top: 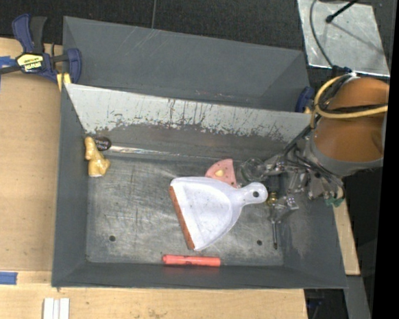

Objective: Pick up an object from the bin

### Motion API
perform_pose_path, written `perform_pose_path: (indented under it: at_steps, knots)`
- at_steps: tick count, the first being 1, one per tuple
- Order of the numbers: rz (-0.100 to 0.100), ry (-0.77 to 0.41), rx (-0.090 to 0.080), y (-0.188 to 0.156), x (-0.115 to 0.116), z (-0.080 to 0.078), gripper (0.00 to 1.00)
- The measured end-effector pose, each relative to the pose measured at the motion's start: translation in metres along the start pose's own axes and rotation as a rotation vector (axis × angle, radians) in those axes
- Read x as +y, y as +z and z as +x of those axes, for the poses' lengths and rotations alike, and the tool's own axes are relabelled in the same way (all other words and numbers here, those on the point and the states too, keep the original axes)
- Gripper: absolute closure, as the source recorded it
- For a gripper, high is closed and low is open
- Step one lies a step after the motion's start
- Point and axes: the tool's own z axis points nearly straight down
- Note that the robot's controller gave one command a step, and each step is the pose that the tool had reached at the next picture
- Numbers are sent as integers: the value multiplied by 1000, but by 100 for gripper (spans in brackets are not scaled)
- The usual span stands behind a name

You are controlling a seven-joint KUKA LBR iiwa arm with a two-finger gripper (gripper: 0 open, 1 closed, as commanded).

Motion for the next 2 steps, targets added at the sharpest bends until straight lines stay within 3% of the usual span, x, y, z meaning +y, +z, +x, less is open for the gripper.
perform_pose_path:
  at_steps: [1, 2]
  knots:
    - [-4, -267, -7, 46, 5, -21, 0]
    - [-30, -252, 27, 67, 3, -45, 0]
